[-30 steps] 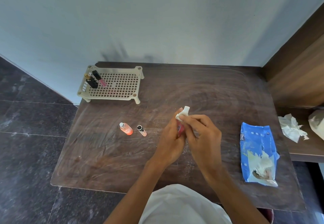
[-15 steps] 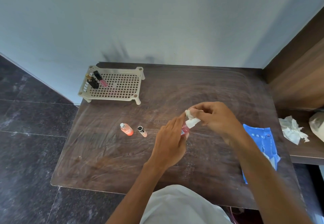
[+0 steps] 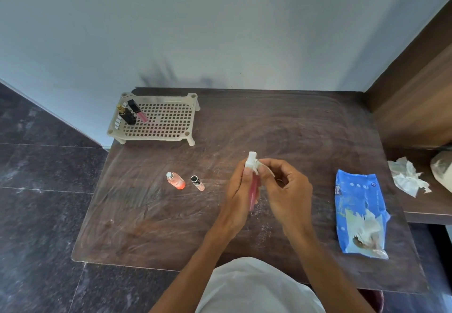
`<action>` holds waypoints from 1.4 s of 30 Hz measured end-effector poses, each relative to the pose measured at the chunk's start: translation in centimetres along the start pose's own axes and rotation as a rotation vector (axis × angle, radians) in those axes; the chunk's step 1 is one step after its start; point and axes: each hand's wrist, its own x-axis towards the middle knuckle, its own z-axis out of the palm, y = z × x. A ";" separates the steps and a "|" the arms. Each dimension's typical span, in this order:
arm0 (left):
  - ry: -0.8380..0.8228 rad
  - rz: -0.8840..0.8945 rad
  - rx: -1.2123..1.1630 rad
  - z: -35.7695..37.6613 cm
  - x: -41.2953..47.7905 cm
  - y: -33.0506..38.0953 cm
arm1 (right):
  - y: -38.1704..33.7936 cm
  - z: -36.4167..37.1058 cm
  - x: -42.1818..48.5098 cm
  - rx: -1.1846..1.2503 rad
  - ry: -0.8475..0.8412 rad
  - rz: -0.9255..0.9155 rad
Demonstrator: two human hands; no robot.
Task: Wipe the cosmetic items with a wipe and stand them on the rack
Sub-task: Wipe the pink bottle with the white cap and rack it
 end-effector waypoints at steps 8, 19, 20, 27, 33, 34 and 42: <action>0.021 0.023 0.018 0.4 0.2 0.2 | 0.0 0.2 0.7 -0.102 0.065 -0.080; -0.023 0.017 0.032 0.9 -0.3 -0.6 | -1.0 0.3 0.9 0.032 0.093 -0.038; -0.012 0.020 0.024 0.9 -0.2 -0.5 | -1.1 0.2 1.1 0.023 0.074 -0.039; -0.003 -0.026 -0.061 0.6 -0.3 -0.2 | 0.1 -0.5 0.3 0.072 -0.031 0.050; -0.054 -0.065 -0.033 0.5 -0.4 -0.3 | -0.5 -0.8 2.5 0.130 -0.235 0.234; -0.053 -0.063 -0.031 0.4 -0.3 -0.2 | -0.6 -1.0 2.9 0.113 -0.281 0.244; 0.044 -0.027 0.118 0.7 0.4 -1.1 | -0.4 -0.7 1.4 -0.195 -0.051 -0.034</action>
